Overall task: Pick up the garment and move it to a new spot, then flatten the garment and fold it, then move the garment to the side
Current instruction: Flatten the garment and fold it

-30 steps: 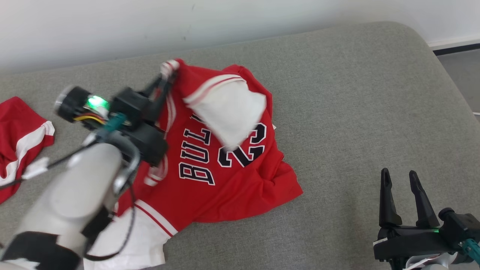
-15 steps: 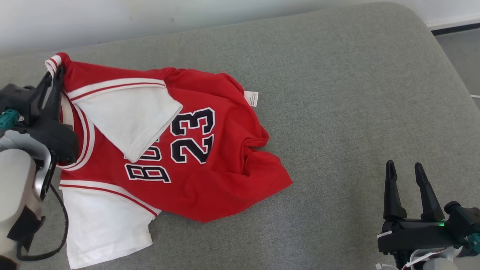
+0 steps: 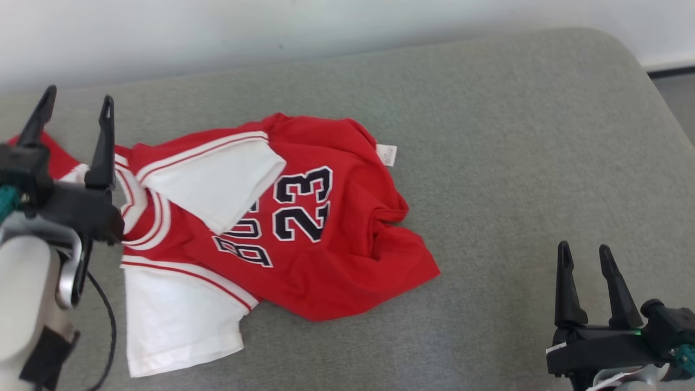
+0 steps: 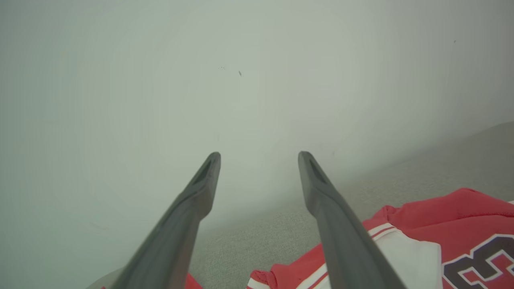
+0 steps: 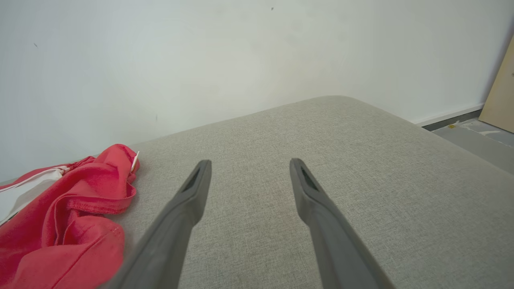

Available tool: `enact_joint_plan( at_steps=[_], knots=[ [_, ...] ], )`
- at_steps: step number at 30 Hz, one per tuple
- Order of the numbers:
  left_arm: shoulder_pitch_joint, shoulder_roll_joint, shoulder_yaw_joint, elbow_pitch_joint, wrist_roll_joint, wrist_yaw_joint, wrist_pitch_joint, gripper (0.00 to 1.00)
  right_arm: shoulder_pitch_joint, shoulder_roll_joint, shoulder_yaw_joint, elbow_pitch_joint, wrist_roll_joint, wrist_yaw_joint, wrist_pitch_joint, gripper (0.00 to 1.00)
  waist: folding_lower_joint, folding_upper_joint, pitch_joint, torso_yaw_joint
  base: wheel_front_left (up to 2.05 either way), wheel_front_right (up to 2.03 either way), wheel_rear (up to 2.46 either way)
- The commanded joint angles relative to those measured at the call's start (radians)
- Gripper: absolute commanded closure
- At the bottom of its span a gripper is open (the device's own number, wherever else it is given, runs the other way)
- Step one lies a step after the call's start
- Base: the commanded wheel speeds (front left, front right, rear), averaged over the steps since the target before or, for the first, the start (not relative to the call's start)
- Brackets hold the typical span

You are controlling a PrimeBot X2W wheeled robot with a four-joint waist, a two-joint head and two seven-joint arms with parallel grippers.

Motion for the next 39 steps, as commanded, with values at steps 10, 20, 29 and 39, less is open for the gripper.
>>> enact_joint_plan(
  at_steps=[10,20,29,39],
  knots=[
    [0.274,-0.071,0.118,-0.243,0.047,0.034,-0.003,0.0,0.054,-0.023,0.006,0.015,0.004,-0.003,0.0,0.0,0.0,-0.0001,-0.118,0.126,0.0,0.0,0.0],
    [0.546,-0.155,0.2,-0.363,0.091,0.059,-0.003,0.0,0.083,-0.041,0.015,0.027,0.007,-0.003,0.0,0.0,0.0,-0.0001,-0.175,0.188,0.0,0.0,0.0],
    [0.717,-0.262,0.268,-0.46,0.099,0.046,-0.003,0.0,0.097,-0.048,0.027,0.037,0.013,-0.003,0.0,0.0,0.0,-0.0001,-0.198,0.216,0.0,0.0,0.0],
    [0.791,-0.333,0.301,-0.451,0.158,0.002,-0.003,0.0,0.109,-0.057,0.025,0.038,0.02,-0.003,0.0,0.0,0.0,-0.0001,-0.188,0.235,0.0,0.0,0.0]
  ],
)
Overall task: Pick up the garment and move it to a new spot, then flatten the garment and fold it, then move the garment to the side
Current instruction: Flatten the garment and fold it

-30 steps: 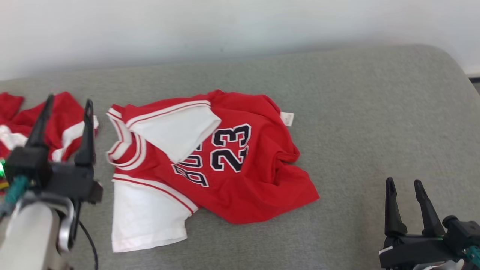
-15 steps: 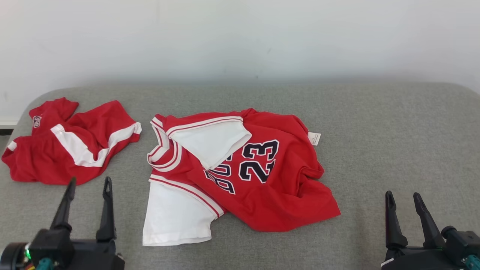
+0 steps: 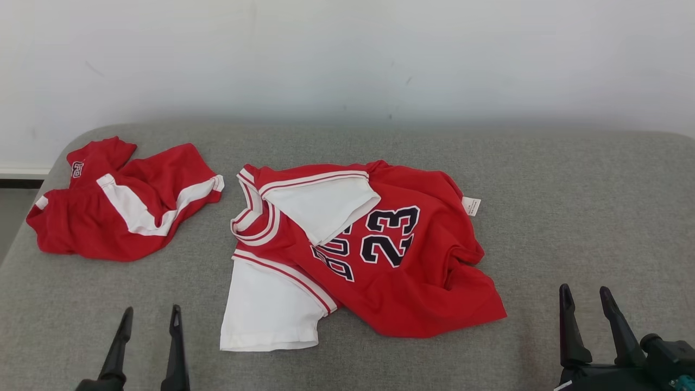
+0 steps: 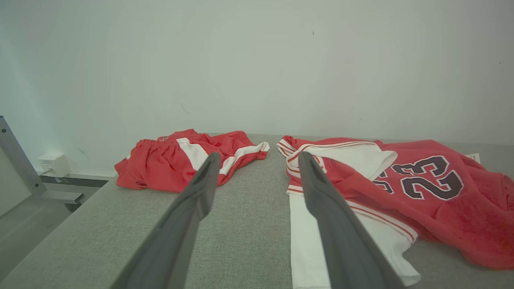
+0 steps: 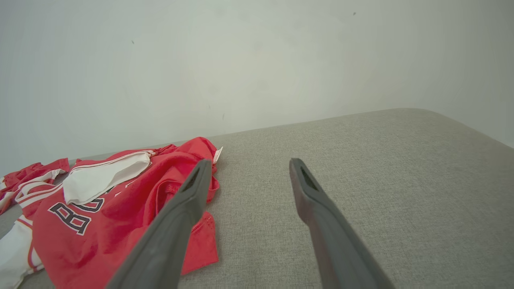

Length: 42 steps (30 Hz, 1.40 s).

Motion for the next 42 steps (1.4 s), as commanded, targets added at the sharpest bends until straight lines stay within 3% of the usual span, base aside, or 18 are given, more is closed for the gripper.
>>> enact_joint_plan(
  at_steps=[1,13,21,30,32,34,38,42],
  knots=[
    [0.013,-0.006,0.004,0.006,0.014,-0.004,-0.003,0.0,0.009,-0.005,0.0,0.002,0.004,-0.003,0.0,0.0,0.0001,0.0,0.003,0.003,0.0,0.0,0.0],
    [-0.026,-0.044,0.038,0.051,0.067,-0.043,-0.003,0.0,-0.043,-0.046,0.079,0.062,-0.001,-0.003,0.0,0.0,0.0001,0.0,0.015,0.01,0.0,0.0,0.0],
    [-0.053,-0.069,0.018,0.07,0.077,-0.066,-0.003,0.0,-0.161,-0.107,0.176,0.221,0.026,-0.003,0.016,0.0,0.0001,0.0,0.035,0.051,0.0,0.0,0.0],
    [-0.073,-0.088,0.007,0.101,0.08,-0.076,-0.003,0.0,-0.278,-0.127,0.259,0.463,0.08,-0.003,0.016,0.0,0.0001,0.0,0.05,0.13,0.0,0.0,0.0],
    [-0.077,-0.091,0.006,0.105,0.083,-0.079,-0.003,0.0,-0.291,-0.123,0.267,0.504,0.093,-0.003,0.011,0.66,0.0001,0.0,0.05,0.141,0.0,0.0,0.0],
    [-0.079,-0.092,0.007,0.107,0.084,-0.082,-0.003,0.0,-0.302,-0.12,0.269,0.531,0.106,-0.003,0.007,1.0,0.0001,0.0,0.05,0.148,0.0,0.0,0.0],
    [-0.074,-0.096,0.013,0.111,0.086,-0.085,-0.003,0.0,-0.314,-0.118,0.27,0.562,0.117,-0.003,-0.001,1.0,0.0001,0.0,0.051,0.144,0.0,0.0,0.0],
    [-0.073,-0.098,0.02,0.113,0.085,-0.085,-0.003,0.0,-0.305,-0.122,0.218,0.487,0.101,-0.003,-0.001,1.0,0.0001,0.0,0.055,0.118,0.0,0.0,0.0]
  ],
)
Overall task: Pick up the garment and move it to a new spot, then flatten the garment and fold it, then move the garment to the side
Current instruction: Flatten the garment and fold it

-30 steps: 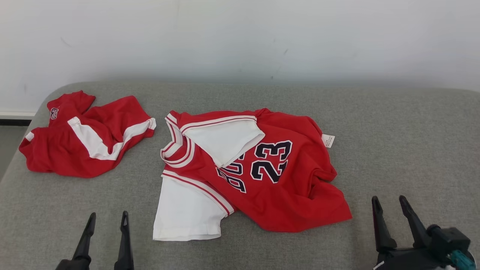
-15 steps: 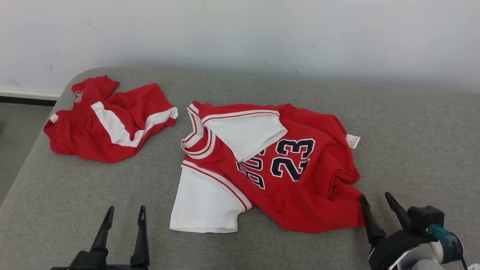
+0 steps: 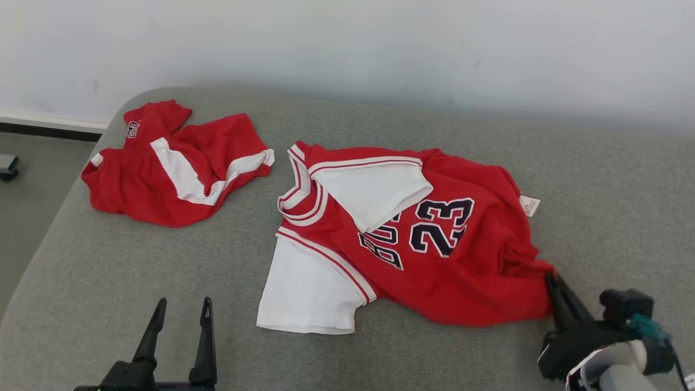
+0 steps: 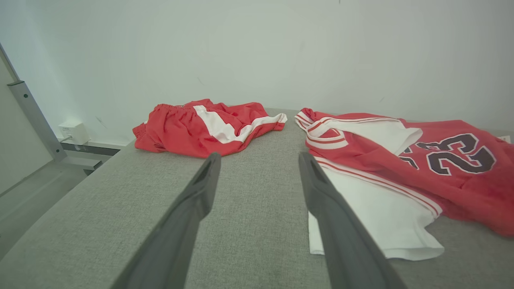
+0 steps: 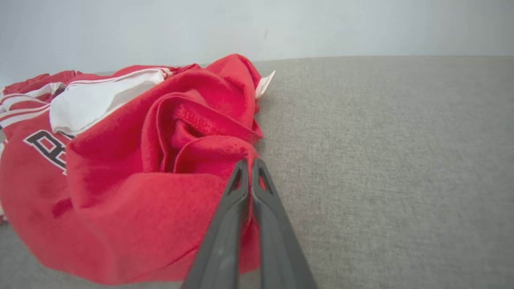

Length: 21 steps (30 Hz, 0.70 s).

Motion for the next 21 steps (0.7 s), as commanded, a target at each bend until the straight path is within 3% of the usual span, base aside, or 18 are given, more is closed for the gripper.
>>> enact_joint_plan(
  at_steps=[1,11,15,17,18,19,20,21],
  knots=[
    [-0.006,-0.004,0.003,0.003,0.002,-0.001,-0.003,0.0,0.015,-0.005,-0.024,-0.035,-0.014,-0.003,-0.004,1.0,-0.0001,0.0,0.004,-0.021,0.0,0.0,0.0],
    [-0.02,-0.009,-0.012,0.022,-0.01,-0.008,-0.003,0.0,0.198,0.032,-0.2,-0.34,-0.074,-0.003,-0.003,1.0,-0.0001,0.0,0.023,-0.089,0.0,0.0,0.0],
    [-0.021,-0.009,-0.016,0.022,-0.011,-0.009,-0.003,0.0,0.286,0.071,-0.25,-0.383,-0.08,-0.003,-0.003,1.0,-0.0001,0.0,0.03,-0.11,0.0,0.0,0.0],
    [-0.023,-0.01,-0.017,0.027,-0.013,-0.01,-0.003,0.0,0.304,0.079,-0.257,-0.377,-0.084,-0.003,-0.003,0.91,-0.0001,0.0,0.032,-0.118,0.0,0.0,0.0],
    [-0.023,-0.01,-0.016,0.03,-0.012,-0.01,-0.003,0.0,0.309,0.085,-0.256,-0.371,-0.083,-0.003,-0.003,0.78,-0.0001,0.0,0.032,-0.124,0.0,0.0,0.0],
    [-0.023,-0.01,-0.016,0.031,-0.011,-0.011,-0.003,0.0,0.311,0.09,-0.257,-0.367,-0.085,-0.003,-0.003,0.19,-0.0001,0.0,0.031,-0.127,0.0,0.0,0.0],
    [-0.022,-0.01,-0.015,0.032,-0.01,-0.011,-0.003,0.0,0.311,0.096,-0.257,-0.363,-0.086,-0.003,-0.003,0.0,-0.0001,0.0,0.029,-0.131,0.0,0.0,0.0],
    [-0.022,-0.01,-0.015,0.034,-0.008,-0.011,-0.003,0.0,0.31,0.101,-0.257,-0.361,-0.086,-0.003,-0.003,0.0,-0.0001,0.0,0.027,-0.134,0.0,0.0,0.0]
  ],
)
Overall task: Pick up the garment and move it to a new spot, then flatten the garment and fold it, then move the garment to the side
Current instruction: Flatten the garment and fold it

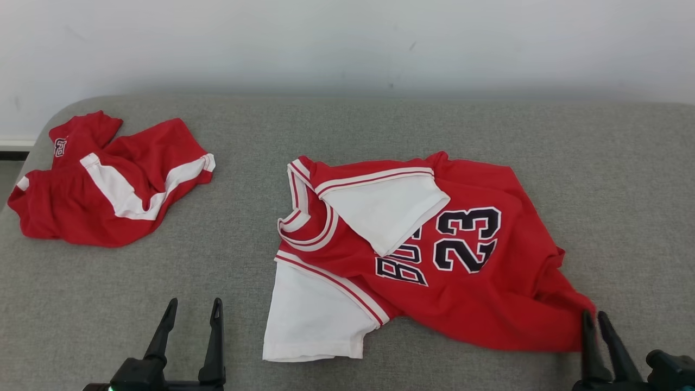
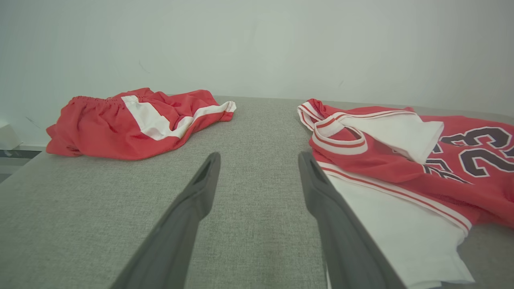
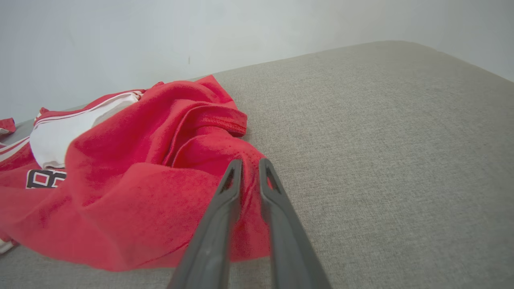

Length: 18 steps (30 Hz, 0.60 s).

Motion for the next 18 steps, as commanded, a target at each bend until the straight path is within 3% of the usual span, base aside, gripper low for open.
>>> enact_joint_plan(
  at_steps=[1,18],
  knots=[
    [-0.007,-0.002,0.002,0.003,-0.001,-0.004,-0.003,0.0,-0.003,0.007,-0.004,-0.001,-0.002,-0.003,0.0,0.0,0.0,-0.0001,-0.005,-0.008,0.0,0.0,0.0],
    [0.043,-0.002,0.033,-0.038,0.028,-0.003,-0.003,0.0,0.033,0.015,0.003,-0.195,-0.034,-0.003,0.0,0.0,0.0,-0.0001,-0.067,-0.005,0.0,0.0,0.0]
  ],
)
